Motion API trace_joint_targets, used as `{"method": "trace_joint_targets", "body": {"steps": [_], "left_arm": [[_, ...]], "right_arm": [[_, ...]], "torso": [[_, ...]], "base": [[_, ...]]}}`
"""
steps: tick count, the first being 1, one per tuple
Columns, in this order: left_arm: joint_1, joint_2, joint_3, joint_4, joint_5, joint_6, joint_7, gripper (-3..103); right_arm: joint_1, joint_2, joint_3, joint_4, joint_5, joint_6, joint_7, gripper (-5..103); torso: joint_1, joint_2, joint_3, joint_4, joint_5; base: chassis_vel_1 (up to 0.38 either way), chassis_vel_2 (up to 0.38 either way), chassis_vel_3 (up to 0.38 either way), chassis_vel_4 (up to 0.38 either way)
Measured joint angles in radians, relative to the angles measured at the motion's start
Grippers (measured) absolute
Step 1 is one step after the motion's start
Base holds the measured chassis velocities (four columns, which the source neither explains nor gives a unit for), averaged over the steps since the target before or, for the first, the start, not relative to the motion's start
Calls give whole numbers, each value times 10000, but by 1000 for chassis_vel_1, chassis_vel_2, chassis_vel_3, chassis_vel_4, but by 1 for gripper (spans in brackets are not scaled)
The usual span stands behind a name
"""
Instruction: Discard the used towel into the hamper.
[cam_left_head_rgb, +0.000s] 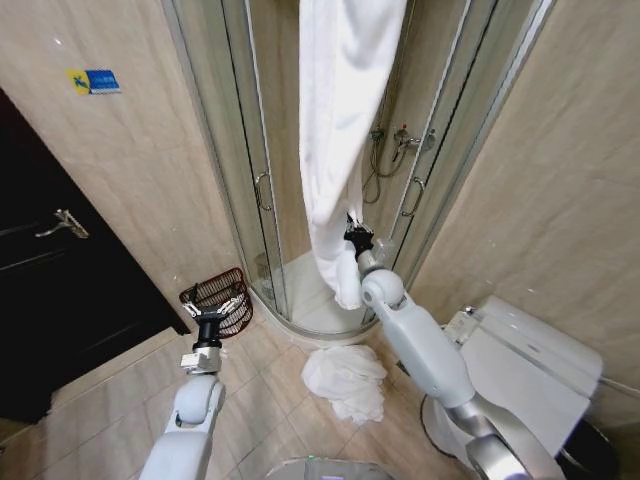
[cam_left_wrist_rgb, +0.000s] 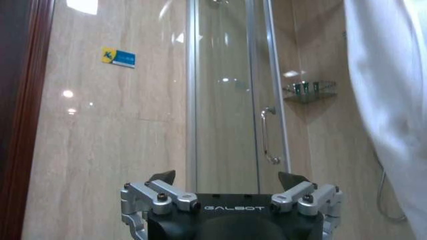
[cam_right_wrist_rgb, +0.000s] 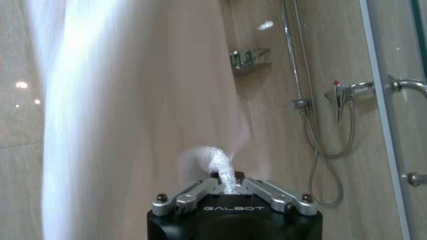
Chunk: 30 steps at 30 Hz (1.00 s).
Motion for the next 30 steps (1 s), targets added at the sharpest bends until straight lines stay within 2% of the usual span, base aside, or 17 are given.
{"method": "trace_joint_targets", "body": {"steps": [7, 13, 19, 25, 27, 30], "left_arm": [[-47, -15, 128, -35, 45, 60, -15, 100], [-56, -99, 288, 137, 141, 42, -33, 100], [-235, -68, 384, 346, 168, 39, -34, 100], [-316, -146, 594, 483, 288, 47, -29, 100], [-300, -206, 655, 467, 314, 47, -27, 100], [-254, -218, 668, 360, 314, 48, -24, 100]], "right_arm": [[558, -24, 107, -639, 18, 31, -130, 2], [1717, 308, -59, -1391, -187, 349, -279, 2], [1517, 288, 56, -1265, -320, 527, -330, 2], [865, -234, 516, -477, -412, 534, -320, 2], [729, -754, 579, 255, -201, 296, -75, 2], [625, -1154, 620, 943, 174, 93, 177, 2]], "torso": [[0, 0, 1, -1, -1], [2, -1, 0, 3, -4], [-1, 0, 1, 2, 0], [-1, 0, 0, 0, 0], [-1, 0, 0, 0, 1], [-1, 0, 0, 0, 1]], "base": [[0, 0, 0, 0], [0, 0, 0, 0], [0, 0, 0, 0], [0, 0, 0, 0], [0, 0, 0, 0], [0, 0, 0, 0]]}}
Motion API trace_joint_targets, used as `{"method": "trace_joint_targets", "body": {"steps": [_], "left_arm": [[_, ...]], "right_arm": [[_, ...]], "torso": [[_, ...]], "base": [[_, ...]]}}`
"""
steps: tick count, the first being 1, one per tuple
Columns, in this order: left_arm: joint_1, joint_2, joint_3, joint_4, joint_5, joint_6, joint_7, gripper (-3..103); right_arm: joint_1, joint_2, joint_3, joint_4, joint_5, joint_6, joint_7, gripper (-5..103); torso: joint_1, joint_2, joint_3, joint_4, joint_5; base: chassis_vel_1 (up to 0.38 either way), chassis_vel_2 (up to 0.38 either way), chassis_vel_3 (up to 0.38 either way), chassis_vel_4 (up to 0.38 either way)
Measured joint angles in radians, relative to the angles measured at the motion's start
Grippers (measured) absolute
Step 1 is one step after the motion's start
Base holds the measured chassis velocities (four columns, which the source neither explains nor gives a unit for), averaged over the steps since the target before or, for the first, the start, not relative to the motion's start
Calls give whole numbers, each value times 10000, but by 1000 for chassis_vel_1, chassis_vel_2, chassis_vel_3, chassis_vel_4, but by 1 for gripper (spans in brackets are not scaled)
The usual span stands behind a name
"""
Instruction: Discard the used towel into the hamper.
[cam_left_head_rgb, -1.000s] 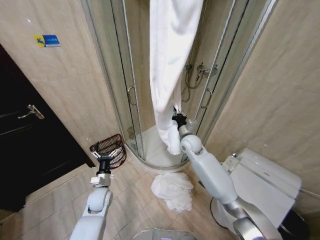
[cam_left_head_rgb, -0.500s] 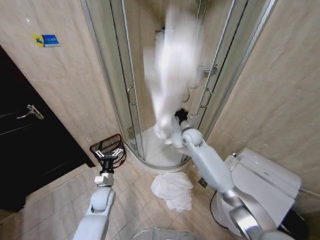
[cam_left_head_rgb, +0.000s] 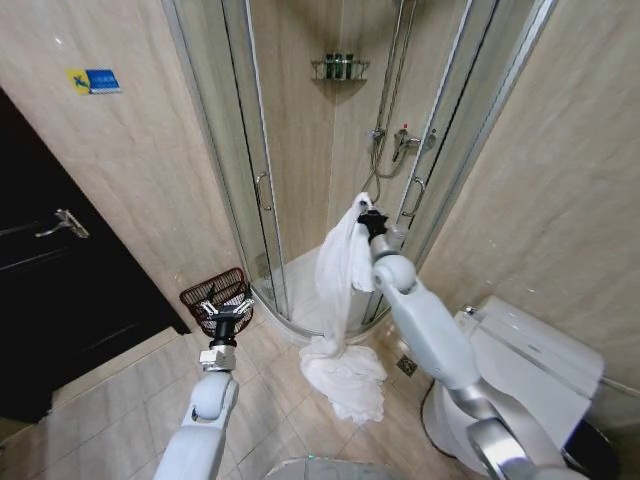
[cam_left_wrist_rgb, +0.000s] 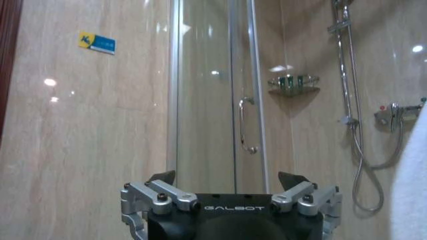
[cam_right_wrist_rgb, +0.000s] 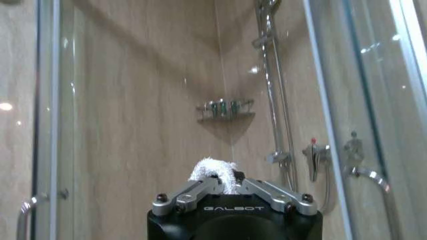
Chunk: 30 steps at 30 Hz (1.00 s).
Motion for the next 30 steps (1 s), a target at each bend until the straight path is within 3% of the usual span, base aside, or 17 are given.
{"method": "trace_joint_targets", "body": {"steps": [5, 7, 8, 11, 13, 17, 25, 30], "left_arm": [[75, -17, -3, -219, -5, 53, 1, 100], [130, -54, 3, -427, -15, 172, 2, 100], [130, -54, 3, -427, -15, 172, 2, 100], [116, -78, 81, -510, -14, 251, 19, 100], [105, -77, 91, -514, -13, 257, 18, 100], [-41, 3, 184, -511, -119, 392, 59, 100], [-317, 222, 220, -306, -369, 625, 239, 100], [-433, 203, 220, -273, -384, 822, 243, 100]], "right_arm": [[-515, -743, 276, 1310, 656, -306, 185, 2], [-1375, -1601, 877, 2253, 1118, -422, 26, 2], [-1375, -1601, 877, 2253, 1118, -422, 26, 2], [-2859, -2577, 2174, 2959, 1561, -428, -549, 2], [-3131, -2743, 2440, 3070, 1635, -428, -638, 2], [-4780, -3908, 4342, 3971, 2396, -489, -800, 2], [-6384, -4760, 5666, 4613, 2897, -388, -524, 2], [-6184, -4844, 5735, 4816, 3191, -414, -238, 2]], "torso": [[1, 0, 0, 3, 1], [0, 0, -1, 2, 2], [0, 0, -1, 2, 2], [0, 0, -1, 0, 7], [-1, 0, -1, -2, 6], [-1, 1, -2, -1, 6], [0, 1, -1, -3, 2], [0, 1, 0, -1, 0]], "base": [[0, 0, 0, 0], [0, 0, 0, 0], [0, 0, 0, 0], [0, 0, 0, 0], [0, 0, 0, 0], [0, 0, 0, 0], [0, 0, 0, 0], [0, 0, 0, 0]]}}
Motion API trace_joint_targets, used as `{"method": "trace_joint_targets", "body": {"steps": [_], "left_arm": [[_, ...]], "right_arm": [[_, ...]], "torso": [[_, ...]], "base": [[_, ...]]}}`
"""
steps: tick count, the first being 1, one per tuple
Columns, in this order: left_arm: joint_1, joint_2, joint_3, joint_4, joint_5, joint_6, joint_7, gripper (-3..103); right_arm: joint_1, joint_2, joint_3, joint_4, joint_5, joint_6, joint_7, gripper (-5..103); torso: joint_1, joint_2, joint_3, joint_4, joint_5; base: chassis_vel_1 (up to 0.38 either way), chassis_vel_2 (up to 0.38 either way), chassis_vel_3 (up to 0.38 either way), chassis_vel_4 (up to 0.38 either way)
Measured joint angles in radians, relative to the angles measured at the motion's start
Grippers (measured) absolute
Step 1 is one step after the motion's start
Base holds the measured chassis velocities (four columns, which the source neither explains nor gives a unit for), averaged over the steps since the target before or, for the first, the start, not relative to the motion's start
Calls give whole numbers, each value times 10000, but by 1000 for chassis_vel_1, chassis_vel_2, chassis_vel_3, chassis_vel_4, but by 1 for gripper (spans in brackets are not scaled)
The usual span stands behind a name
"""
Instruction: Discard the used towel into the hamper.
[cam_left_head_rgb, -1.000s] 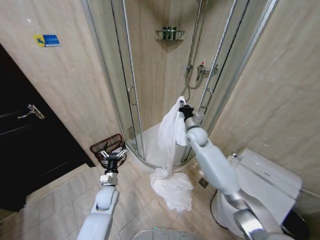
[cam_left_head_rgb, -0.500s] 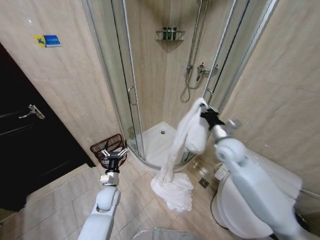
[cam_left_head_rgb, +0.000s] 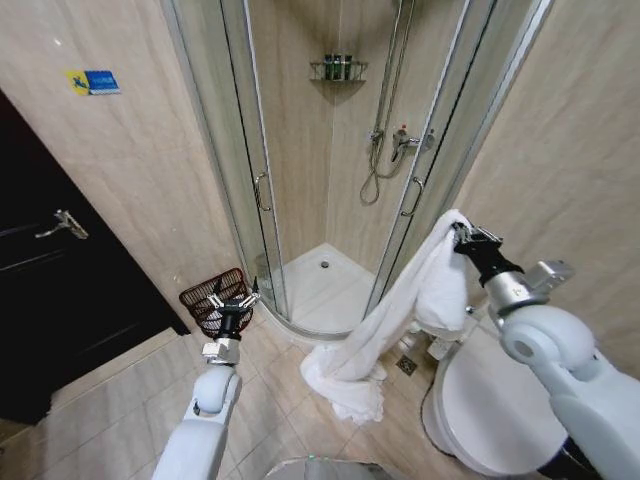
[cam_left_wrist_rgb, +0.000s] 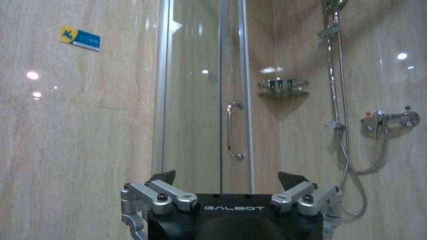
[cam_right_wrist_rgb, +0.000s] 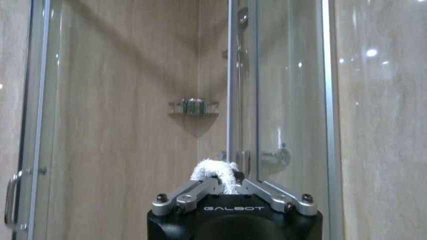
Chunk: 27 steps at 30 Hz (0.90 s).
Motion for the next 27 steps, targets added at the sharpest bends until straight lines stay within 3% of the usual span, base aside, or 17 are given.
{"method": "trace_joint_targets", "body": {"steps": [5, 8, 11, 27], "left_arm": [[-16, 93, 3, -244, -111, 346, -17, 100], [-99, 90, -41, -296, -106, 499, 93, 100], [-140, -31, -96, -292, -25, 528, 221, 100], [-206, -310, -268, -46, -77, 573, 219, 100]], "right_arm": [[572, 298, 53, 217, 253, -371, 347, 2], [-342, 1249, 490, 195, -1431, -368, -1002, 2], [-880, 1647, 521, 337, -2032, -199, -1571, 2], [-1036, 2423, -38, 1613, -2384, -487, -1841, 2]], "torso": [[2, 0, 0, 5, -8], [2, 0, 1, 2, 1], [2, 0, 2, -2, 5], [1, -1, 1, 1, -1]], "base": [[0, 0, 0, 0], [0, 0, 0, 0], [0, 0, 0, 0], [17, 22, 16, 20]]}}
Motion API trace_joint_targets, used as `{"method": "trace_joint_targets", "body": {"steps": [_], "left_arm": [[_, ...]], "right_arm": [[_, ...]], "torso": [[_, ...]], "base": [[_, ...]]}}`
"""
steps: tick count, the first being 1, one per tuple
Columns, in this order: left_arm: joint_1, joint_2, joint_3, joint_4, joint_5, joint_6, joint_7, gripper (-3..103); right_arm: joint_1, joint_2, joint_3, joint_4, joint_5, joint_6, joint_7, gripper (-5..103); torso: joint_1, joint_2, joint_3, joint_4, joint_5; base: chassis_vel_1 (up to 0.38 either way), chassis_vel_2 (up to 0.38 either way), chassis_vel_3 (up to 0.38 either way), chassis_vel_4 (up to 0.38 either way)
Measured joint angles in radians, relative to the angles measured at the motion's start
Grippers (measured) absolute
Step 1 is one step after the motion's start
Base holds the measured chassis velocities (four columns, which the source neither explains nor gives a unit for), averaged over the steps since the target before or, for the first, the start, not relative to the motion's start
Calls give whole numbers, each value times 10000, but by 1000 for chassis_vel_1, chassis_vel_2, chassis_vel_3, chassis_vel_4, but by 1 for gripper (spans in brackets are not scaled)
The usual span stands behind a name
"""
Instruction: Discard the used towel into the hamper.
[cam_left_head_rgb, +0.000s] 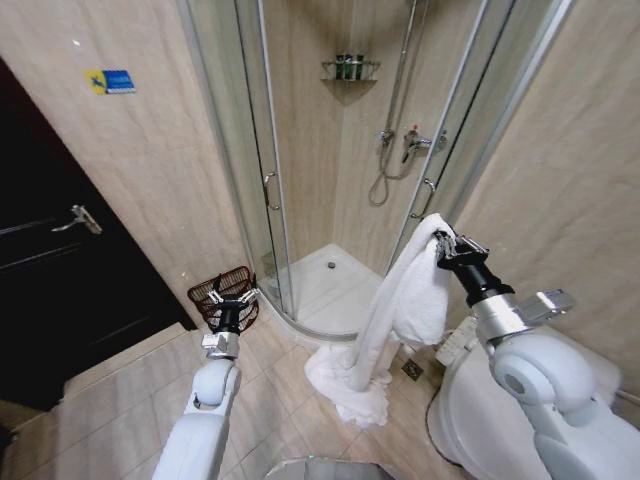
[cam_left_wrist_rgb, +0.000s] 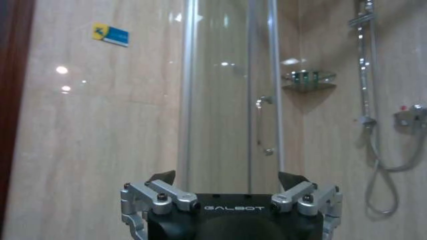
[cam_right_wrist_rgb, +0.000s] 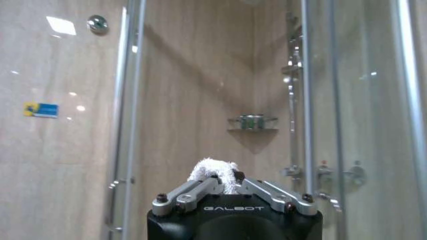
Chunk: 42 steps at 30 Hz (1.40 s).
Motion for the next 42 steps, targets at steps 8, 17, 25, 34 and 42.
{"method": "trace_joint_targets", "body": {"steps": [8, 17, 25, 34, 42], "left_arm": [[93, -27, -14, -78, 33, -14, -116, 100], [420, -7, -215, -305, 48, -229, -233, 100], [675, -71, -256, -588, 23, -308, -298, 100], [1004, -247, -257, -763, 106, -521, -323, 100], [1117, -511, -310, -776, 588, -860, -842, 100]], "right_arm": [[183, 52, -102, 200, -67, -140, -2, 2], [24, 123, -199, 476, -117, -201, -2, 2], [35, 293, -330, 786, -232, -386, -19, 2], [33, 537, -377, 756, -327, -469, -79, 2], [494, 687, -615, 418, -370, -468, -302, 2]], "torso": [[0, -1, 0, 2, -2], [-1, -1, -1, 3, -1], [0, -1, 0, 2, -2], [-1, -1, -1, 1, 0], [0, -1, -1, 1, 0]], "base": [[91, 76, 89, 72], [107, 115, 101, 108], [91, 98, 102, 106], [94, 87, 81, 79], [28, 41, 39, 28]]}}
